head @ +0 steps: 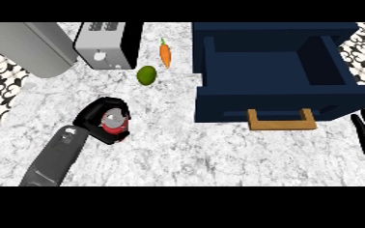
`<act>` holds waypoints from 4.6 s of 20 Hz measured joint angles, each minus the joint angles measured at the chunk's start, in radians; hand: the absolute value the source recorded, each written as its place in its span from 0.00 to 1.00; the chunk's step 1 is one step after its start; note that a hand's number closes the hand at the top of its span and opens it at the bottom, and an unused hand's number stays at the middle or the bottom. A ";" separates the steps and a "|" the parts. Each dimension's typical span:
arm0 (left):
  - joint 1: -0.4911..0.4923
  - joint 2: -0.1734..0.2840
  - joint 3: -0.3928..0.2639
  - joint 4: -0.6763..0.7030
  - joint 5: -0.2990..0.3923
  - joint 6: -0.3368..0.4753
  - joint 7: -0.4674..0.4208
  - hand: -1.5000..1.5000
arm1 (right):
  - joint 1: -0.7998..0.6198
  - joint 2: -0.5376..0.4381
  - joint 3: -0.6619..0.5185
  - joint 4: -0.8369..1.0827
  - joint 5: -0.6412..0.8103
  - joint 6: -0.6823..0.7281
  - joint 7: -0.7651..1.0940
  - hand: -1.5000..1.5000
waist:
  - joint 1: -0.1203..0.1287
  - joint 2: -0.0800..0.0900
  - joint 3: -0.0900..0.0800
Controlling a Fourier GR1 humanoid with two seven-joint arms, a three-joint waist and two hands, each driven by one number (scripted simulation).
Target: Pick up the can, place it into the drawer and close the drawer
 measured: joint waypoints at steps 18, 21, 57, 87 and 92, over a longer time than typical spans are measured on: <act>0.137 -0.163 0.217 -0.479 0.294 0.498 0.336 1.00 | 0.042 0.005 -0.048 -0.046 -0.034 0.008 0.012 0.00 | 0.028 -0.011 0.002; 0.170 -0.193 0.165 -0.658 0.285 0.537 0.448 1.00 | 0.051 0.006 -0.055 -0.061 -0.037 0.012 0.015 0.00 | 0.026 -0.010 0.002; -0.644 -0.265 -0.226 -0.600 0.340 1.069 1.047 1.00 | -0.004 -0.001 -0.062 -0.035 -0.038 0.017 0.026 0.00 | -0.020 0.004 0.001; -0.890 -0.265 -0.464 -0.066 0.649 1.160 0.790 1.00 | -0.118 -0.011 -0.027 0.018 0.012 -0.003 0.047 0.00 | -0.085 0.023 0.003; -0.861 -0.265 -0.521 -0.049 0.670 1.186 0.755 1.00 | -0.138 -0.009 -0.014 0.010 0.013 -0.009 0.063 0.00 | -0.098 0.025 0.003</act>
